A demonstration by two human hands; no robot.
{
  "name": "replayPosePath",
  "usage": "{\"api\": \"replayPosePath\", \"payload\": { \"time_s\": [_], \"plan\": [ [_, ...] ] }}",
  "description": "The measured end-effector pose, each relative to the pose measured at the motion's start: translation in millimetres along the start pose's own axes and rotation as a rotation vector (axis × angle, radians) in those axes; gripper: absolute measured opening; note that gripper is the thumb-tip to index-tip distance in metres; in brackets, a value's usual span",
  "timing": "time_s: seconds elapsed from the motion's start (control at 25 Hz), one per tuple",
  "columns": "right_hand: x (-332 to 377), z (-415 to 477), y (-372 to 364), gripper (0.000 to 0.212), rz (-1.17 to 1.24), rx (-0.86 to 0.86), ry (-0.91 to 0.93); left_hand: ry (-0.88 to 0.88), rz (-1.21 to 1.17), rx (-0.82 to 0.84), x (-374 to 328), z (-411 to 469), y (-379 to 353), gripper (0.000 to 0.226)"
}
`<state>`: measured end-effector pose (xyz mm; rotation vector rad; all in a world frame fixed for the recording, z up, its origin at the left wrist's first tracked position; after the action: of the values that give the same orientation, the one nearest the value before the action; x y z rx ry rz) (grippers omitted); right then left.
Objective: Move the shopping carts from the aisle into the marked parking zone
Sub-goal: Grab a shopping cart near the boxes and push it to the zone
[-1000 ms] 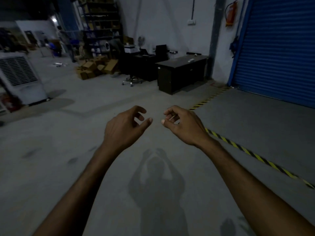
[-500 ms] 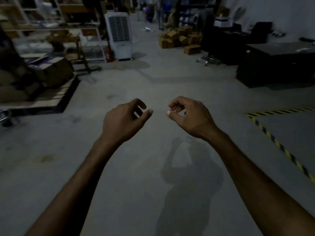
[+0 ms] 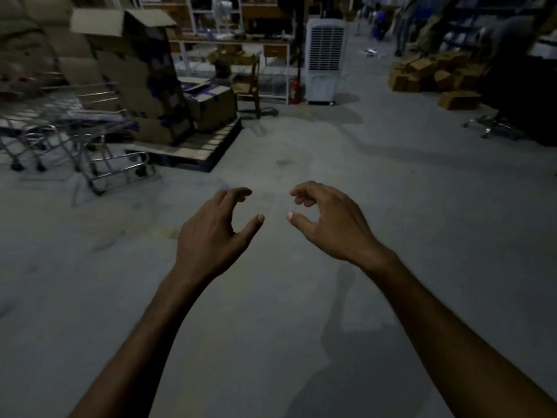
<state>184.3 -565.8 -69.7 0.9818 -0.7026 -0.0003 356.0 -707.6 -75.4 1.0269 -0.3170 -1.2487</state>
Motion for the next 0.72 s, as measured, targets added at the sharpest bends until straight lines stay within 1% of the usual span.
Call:
{"api": "replayPosePath", "payload": {
  "time_s": [0.24, 0.44, 0.72],
  "plan": [
    [79.8, 73.2, -101.9, 0.040, 0.037, 0.054, 0.086, 0.039, 0.095, -0.004, 124.4, 8.8, 45.6, 0.052],
    [137.2, 130.3, -170.1, 0.042, 0.068, 0.083, 0.126, 0.109, 0.143, -0.009, 217.9, 20.9, 77.2, 0.052],
    [185.9, 221.7, -264.5, 0.042, 0.080, 0.160, 0.206, 0.206, 0.166, -0.053, 331.3, 48.5, 87.4, 0.051]
  ]
}}
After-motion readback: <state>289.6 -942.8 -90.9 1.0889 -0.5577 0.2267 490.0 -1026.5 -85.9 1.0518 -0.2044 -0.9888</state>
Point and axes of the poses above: each hand's wrist, its own z-axis towards the middle knuckle, its own y-axis out of the back of the hand, x = y × z, the point moved 3 cm from there along z, towards the middle knuckle, and after that the axes turned 5 degrees about -y, right-handed, at the moved point
